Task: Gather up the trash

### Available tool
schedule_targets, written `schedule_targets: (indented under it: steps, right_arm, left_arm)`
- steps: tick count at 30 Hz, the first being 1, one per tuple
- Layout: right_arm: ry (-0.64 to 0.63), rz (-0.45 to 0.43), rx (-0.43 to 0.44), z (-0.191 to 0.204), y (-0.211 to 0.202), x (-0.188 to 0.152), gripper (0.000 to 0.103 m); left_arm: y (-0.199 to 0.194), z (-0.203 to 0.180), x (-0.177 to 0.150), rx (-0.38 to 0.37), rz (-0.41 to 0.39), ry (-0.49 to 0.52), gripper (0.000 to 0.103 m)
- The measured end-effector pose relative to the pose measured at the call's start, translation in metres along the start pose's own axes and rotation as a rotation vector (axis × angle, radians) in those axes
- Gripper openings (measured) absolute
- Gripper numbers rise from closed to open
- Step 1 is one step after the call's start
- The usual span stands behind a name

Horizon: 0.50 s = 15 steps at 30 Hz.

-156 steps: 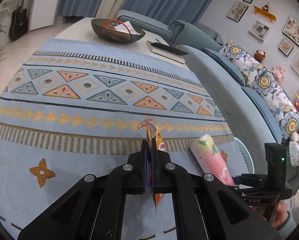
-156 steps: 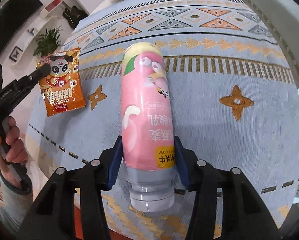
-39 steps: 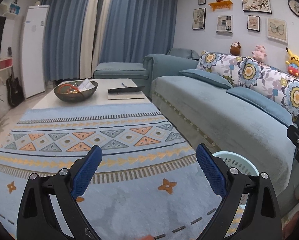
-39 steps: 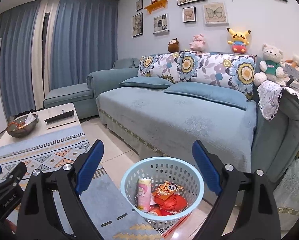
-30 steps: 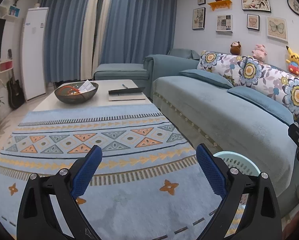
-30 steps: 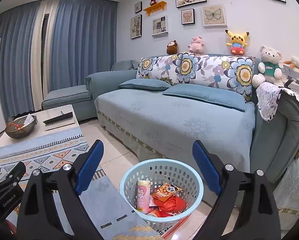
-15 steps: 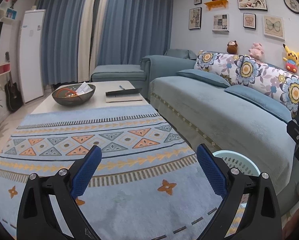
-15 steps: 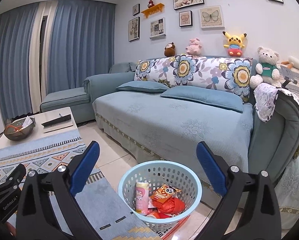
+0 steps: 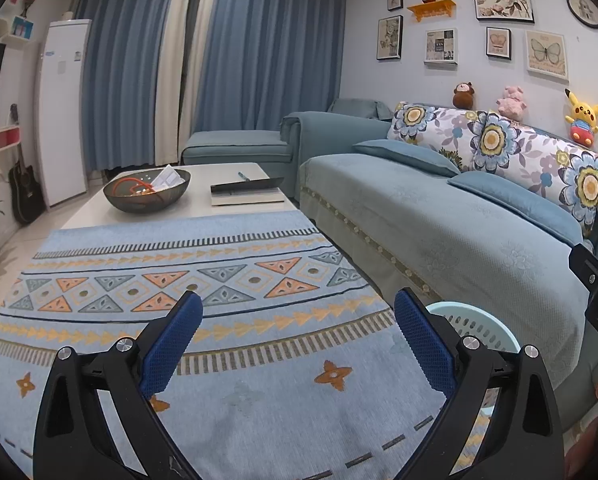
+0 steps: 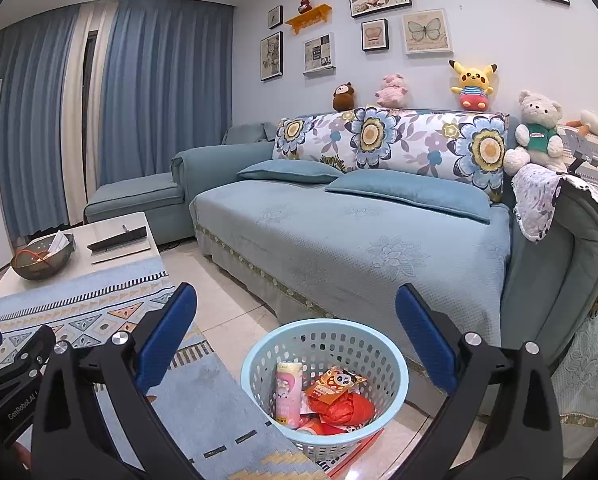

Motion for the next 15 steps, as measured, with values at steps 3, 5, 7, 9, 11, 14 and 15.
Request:
schedule_targets:
  steps: [3,5,7,9,11,14,15]
  right_arm:
    - [0.006,0.007,0.001,-0.0009,0.0020,-0.0002,0.095]
    - [0.010,0.011,0.001,-0.0016,0.0027,-0.0008,0.095]
    - [0.010,0.011,0.003,-0.0025,0.0030,-0.0006,0.095]
    - [0.007,0.011,0.001,-0.0025,0.0035,-0.0002,0.095]
    - [0.004,0.012,0.003,-0.0023,0.0036,-0.0001,0.095]
    - [0.004,0.013,0.004,-0.0015,0.0038,-0.0002,0.095]
    - [0.005,0.013,0.005,-0.0017,0.0041,-0.0003,0.095]
  left_arm:
    - [-0.0005,-0.0007,0.0006,-0.005,-0.001,0.003,0.094]
    - [-0.0017,-0.0009,0.0005,-0.006,-0.003,0.004,0.094]
    - [-0.0023,-0.0014,0.0002,-0.008,-0.001,0.004,0.094]
    - [-0.0025,-0.0009,-0.0003,-0.011,0.001,0.002,0.094]
    - [-0.0027,-0.0009,-0.0003,-0.010,0.000,0.000,0.094]
    - [-0.0025,-0.0007,-0.0004,-0.011,0.001,0.002,0.094]
    - [-0.0027,-0.0008,-0.0006,-0.012,0.001,0.003,0.094]
Point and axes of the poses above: each gripper's, at about its wrist camera, not at the fingertips, and y roughly the way its jaws point, z to its left, x to its top, the point moved 2 cm from there along y, roughly the way its jaws point, and after that the axes turned 8 degrees about x, right-handed, at the moved point
